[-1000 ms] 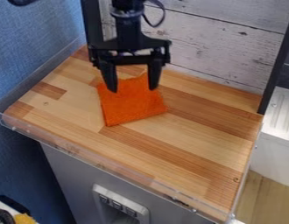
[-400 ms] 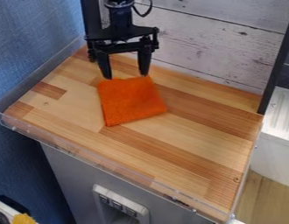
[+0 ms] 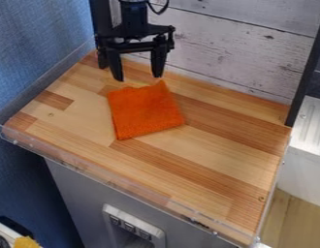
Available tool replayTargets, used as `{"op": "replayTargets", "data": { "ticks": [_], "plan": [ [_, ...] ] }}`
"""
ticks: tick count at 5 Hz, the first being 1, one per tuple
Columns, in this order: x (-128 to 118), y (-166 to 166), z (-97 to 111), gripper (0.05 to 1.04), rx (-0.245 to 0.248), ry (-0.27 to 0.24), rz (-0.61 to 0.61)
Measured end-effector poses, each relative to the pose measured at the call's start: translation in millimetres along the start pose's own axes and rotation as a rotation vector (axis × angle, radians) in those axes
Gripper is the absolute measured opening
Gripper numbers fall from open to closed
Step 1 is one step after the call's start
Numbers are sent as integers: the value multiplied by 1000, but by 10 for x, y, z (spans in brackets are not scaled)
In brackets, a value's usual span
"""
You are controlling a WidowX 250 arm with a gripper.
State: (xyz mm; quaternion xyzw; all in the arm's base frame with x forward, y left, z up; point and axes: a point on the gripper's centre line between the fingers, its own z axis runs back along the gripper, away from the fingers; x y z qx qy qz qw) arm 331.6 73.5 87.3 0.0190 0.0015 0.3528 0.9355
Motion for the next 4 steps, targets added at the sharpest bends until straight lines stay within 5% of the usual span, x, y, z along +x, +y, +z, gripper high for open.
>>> {"op": "replayTargets", "data": {
  "ticks": [2, 3, 4],
  "plan": [
    [30, -80, -136, 398, 18, 19, 4],
    [31, -111, -249, 173, 5, 31, 1],
    [-2, -140, -378, 67, -7, 50, -10]
  ]
}}
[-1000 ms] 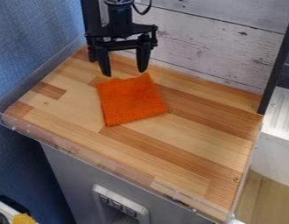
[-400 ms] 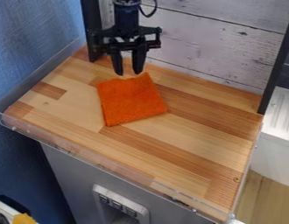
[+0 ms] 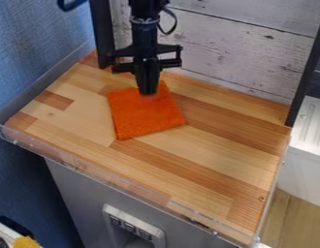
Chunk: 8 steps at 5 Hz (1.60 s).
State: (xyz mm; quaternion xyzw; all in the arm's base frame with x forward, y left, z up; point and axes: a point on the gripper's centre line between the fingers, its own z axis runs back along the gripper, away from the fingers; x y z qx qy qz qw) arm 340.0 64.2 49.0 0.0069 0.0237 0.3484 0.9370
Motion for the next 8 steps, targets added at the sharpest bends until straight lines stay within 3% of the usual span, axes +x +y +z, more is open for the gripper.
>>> {"op": "replayTargets", "data": {
  "ticks": [4, 6, 8],
  "plan": [
    [-20, -65, -345, 62, -69, 3, -10],
    [-141, -12, -405, 62, -94, -38, -174],
    [-247, 184, -388, 62, -78, -61, -418]
  ]
}}
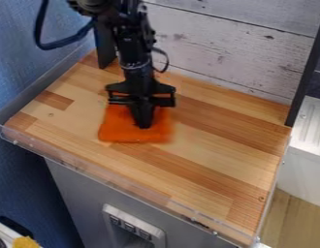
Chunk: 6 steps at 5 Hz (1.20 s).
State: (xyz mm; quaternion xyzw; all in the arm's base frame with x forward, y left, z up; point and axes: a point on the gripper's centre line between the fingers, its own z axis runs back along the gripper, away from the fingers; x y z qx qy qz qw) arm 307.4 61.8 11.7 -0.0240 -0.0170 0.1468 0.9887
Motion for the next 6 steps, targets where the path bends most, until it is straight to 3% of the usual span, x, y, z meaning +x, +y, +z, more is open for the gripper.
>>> {"op": "replayTargets", "data": {
  "ticks": [3, 4, 5, 6],
  "plan": [
    [-192, 242, 142, 79, 58, 12, -234],
    [-204, 253, 314, 222, 69, 29, -259],
    [-194, 185, 494, 469, 72, 43, -294],
    [-203, 94, 651, 791, 73, 47, -313]
  ]
}}
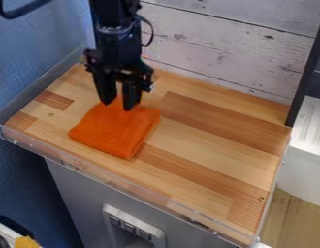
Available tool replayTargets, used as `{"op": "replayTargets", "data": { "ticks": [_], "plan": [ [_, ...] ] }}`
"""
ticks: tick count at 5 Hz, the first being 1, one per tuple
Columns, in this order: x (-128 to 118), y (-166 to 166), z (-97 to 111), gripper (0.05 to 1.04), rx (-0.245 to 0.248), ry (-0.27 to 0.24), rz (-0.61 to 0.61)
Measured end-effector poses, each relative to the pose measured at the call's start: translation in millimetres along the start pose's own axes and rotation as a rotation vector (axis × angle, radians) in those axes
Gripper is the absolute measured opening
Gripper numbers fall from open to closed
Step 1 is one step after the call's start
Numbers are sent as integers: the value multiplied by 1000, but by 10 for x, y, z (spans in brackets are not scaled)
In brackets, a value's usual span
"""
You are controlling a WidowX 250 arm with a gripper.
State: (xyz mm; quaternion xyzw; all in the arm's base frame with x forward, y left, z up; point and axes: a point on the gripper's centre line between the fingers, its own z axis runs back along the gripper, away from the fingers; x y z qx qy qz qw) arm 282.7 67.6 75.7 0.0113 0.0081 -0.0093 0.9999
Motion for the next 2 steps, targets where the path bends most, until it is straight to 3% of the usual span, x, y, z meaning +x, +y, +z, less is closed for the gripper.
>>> {"op": "replayTargets", "data": {
  "ticks": [1, 2],
  "plan": [
    [17, -90, 133, 994, -3, -3, -15],
    [35, -160, 242, 1001, -3, -13, -10]
  ]
}}
